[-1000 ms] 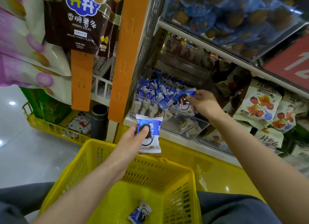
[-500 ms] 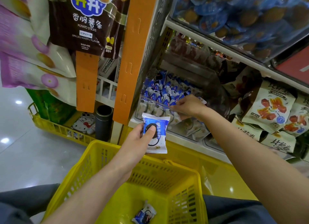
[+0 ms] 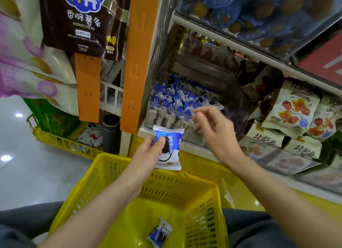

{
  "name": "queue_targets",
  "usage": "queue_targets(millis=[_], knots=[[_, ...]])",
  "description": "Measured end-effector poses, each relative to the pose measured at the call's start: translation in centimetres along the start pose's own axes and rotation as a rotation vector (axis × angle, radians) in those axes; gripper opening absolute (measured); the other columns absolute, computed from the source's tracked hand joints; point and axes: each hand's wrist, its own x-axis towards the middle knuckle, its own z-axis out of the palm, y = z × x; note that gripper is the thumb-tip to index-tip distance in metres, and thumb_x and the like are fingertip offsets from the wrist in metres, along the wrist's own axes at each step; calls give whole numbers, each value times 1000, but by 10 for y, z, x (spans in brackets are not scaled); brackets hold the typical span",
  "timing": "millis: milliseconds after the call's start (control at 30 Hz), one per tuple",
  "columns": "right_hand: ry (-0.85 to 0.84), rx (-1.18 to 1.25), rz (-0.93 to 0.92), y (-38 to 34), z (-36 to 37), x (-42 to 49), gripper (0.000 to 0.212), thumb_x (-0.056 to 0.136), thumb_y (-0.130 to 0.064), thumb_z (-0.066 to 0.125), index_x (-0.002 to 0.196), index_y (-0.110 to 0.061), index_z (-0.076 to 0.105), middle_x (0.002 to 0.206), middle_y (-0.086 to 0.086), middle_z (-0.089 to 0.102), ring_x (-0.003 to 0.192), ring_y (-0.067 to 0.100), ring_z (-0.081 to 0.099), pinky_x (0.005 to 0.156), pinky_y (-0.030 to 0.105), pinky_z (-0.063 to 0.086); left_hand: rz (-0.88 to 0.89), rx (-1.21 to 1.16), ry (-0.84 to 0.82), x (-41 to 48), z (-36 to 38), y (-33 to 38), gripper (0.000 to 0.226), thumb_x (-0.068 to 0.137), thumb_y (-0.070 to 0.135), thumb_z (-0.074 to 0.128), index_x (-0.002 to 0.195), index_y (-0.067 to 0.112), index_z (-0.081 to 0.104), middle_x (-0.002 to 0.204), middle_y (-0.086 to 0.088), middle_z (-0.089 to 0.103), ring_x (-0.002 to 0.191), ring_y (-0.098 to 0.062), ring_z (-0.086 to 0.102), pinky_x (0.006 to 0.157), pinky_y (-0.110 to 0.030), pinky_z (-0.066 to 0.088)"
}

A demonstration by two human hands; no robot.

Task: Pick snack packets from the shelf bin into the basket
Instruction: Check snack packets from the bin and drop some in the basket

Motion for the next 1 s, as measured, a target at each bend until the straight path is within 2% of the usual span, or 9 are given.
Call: queue_targets(millis=[67, 133, 233, 367, 467, 633, 733, 867, 1000], knots=[[-142, 32, 76, -1, 10, -23, 16, 88, -41, 45, 98, -35, 56, 92, -10, 63, 83, 1, 60, 74, 19, 52, 21, 38, -11, -1, 3, -5, 14, 97, 34, 41, 100, 30, 54, 97, 13, 65, 79, 13, 58, 63, -11, 44], [-227, 120, 166, 2, 20, -35, 11, 92, -30, 50, 95, -28, 61, 91, -2, 68, 81, 7, 62, 70, 23, 54, 40, 67, -33, -1, 6, -10, 16, 97, 29, 42, 107, 25, 55, 103, 8, 66, 84, 10, 60, 60, -5, 45], [-227, 260, 229, 8, 27, -42, 10, 92, -16, 55, 89, -15, 64, 81, 6, 67, 72, 6, 60, 60, 18, 53, 38, 104, -61, -1, 7, -17, 23, 97, 23, 44, 116, 14, 53, 111, -3, 66, 98, -6, 62, 74, -10, 48], [-231, 327, 276, 17, 30, -43, 13, 91, -10, 55, 90, -4, 65, 73, 5, 63, 58, 0, 56, 50, 13, 47, 56, 114, -99, 1, 5, -23, 23, 91, 16, 55, 114, 15, 54, 107, -4, 66, 85, -2, 65, 65, -7, 47], [-268, 357, 307, 22, 34, -44, 9, 89, -8, 58, 85, -11, 66, 71, -1, 63, 57, -3, 56, 50, 12, 46, 72, 122, -82, 4, 4, -29, 22, 89, 23, 57, 109, 15, 57, 103, -2, 68, 85, -4, 67, 63, -11, 49], [-252, 324, 235, 29, 45, -48, 8, 83, -8, 66, 82, -15, 67, 73, -8, 65, 64, -1, 57, 61, 18, 48, 90, 151, 31, 10, 1, -38, 14, 92, 24, 52, 91, 13, 61, 85, -5, 70, 73, -5, 67, 57, -15, 49], [-190, 98, 97, 31, 49, -52, 5, 81, -15, 70, 81, -19, 69, 72, -17, 62, 70, -1, 57, 65, 20, 46, 68, 194, 67, 12, 0, -40, 16, 93, 25, 52, 85, 14, 61, 77, -4, 69, 69, -10, 65, 57, -21, 48], [-125, -162, -142, 32, 47, -56, 5, 83, -22, 67, 87, -18, 69, 81, -10, 64, 77, 5, 55, 64, 17, 44, 60, 154, 43, 12, 0, -40, 16, 92, 25, 53, 83, 18, 64, 71, 5, 70, 68, -2, 66, 53, -12, 47], [-90, -22, 12, 35, 43, -53, 5, 85, -20, 65, 81, -21, 68, 72, -18, 62, 73, -6, 57, 63, 7, 40, 13, 152, 10, 13, 0, -40, 23, 87, 35, 58, 100, 16, 62, 90, -7, 71, 85, -12, 68, 70, -24, 50]])
